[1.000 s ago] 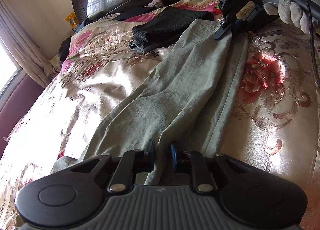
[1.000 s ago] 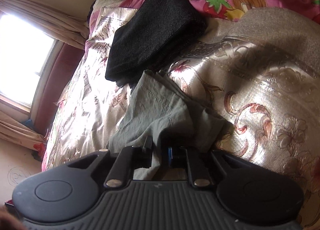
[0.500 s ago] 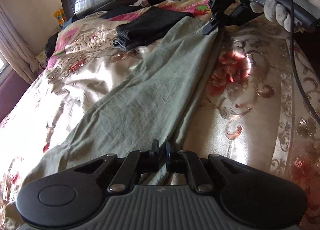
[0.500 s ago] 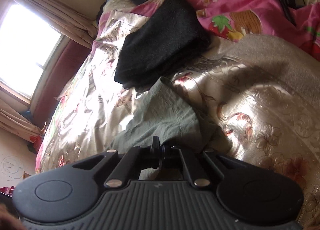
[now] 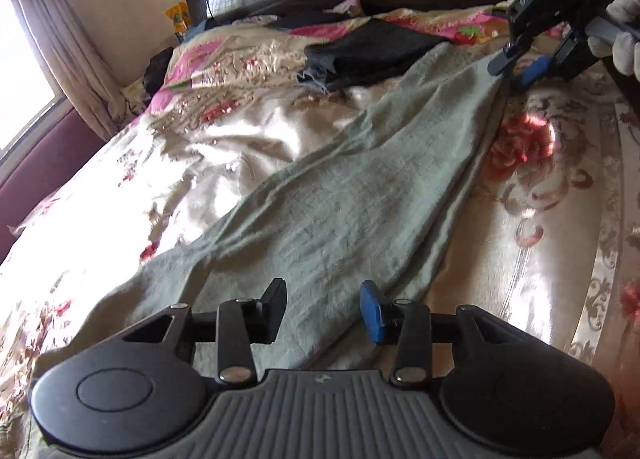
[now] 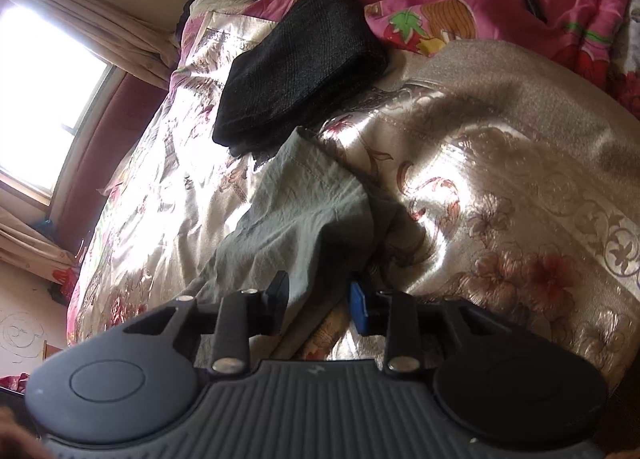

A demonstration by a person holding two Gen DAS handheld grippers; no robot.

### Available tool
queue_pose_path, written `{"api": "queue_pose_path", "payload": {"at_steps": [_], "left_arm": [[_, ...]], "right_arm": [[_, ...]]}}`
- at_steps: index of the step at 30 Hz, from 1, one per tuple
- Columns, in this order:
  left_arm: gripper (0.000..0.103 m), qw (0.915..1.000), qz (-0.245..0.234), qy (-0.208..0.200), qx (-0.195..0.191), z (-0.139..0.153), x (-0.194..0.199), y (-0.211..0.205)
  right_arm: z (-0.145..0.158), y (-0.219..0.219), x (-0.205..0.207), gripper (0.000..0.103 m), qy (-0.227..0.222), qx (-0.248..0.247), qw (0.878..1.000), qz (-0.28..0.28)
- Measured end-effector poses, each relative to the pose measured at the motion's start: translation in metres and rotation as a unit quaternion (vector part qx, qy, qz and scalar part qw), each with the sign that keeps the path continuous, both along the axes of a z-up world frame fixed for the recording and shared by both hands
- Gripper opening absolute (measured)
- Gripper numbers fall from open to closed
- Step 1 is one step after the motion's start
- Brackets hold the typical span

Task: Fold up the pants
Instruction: 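Hold the pant leg with the right gripper while the left gripper smooths the fabric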

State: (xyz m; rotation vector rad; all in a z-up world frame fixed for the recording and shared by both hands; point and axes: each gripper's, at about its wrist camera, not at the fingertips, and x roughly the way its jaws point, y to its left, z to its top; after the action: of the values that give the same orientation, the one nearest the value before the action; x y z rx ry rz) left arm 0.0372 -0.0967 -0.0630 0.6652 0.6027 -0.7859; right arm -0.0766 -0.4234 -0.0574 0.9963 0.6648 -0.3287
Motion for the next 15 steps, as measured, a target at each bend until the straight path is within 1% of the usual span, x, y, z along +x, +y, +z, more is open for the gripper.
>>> {"api": "queue_pose_path", "payload": {"at_steps": [1, 2, 4, 6, 7, 9, 11, 13, 15], "left_arm": [[0.054, 1.0000, 0.001, 0.007, 0.005, -0.005, -0.001, 0.001], [0.054, 1.0000, -0.001, 0.003, 0.006, -0.009, -0.006, 0.003], [0.054, 0.9999, -0.014, -0.004, 0.009, -0.007, -0.015, 0.004], [0.055, 0.9998, -0.019, -0.004, 0.001, -0.004, -0.020, 0.006], [0.055, 0.9998, -0.020, 0.000, -0.001, -0.004, -0.021, 0.006], [0.056, 0.9998, -0.020, -0.001, -0.002, -0.005, -0.021, 0.004], [0.056, 0.9998, -0.021, -0.003, -0.005, -0.006, -0.021, 0.001], [0.056, 0.9997, -0.020, -0.007, -0.010, -0.004, -0.020, -0.003], [0.056, 0.9996, -0.020, -0.013, -0.014, -0.001, -0.020, -0.005]], "right_arm": [[-0.002, 0.001, -0.001, 0.037, -0.002, 0.006, 1.000, -0.006], [-0.003, 0.001, -0.003, 0.037, -0.005, 0.013, 1.000, -0.013], [-0.004, 0.001, -0.007, 0.037, -0.014, 0.029, 0.999, -0.030], [-0.005, 0.002, -0.012, 0.037, -0.019, 0.043, 0.998, -0.045], [-0.004, 0.004, -0.014, 0.039, -0.023, 0.042, 0.998, -0.050], [-0.003, 0.006, -0.011, 0.040, -0.025, 0.036, 0.998, -0.039], [-0.009, 0.008, -0.002, 0.042, -0.022, 0.039, 0.998, -0.034], [-0.015, 0.009, 0.009, 0.041, -0.017, 0.035, 0.999, -0.035], [-0.017, 0.012, 0.015, 0.042, -0.025, 0.029, 0.998, -0.041]]}}
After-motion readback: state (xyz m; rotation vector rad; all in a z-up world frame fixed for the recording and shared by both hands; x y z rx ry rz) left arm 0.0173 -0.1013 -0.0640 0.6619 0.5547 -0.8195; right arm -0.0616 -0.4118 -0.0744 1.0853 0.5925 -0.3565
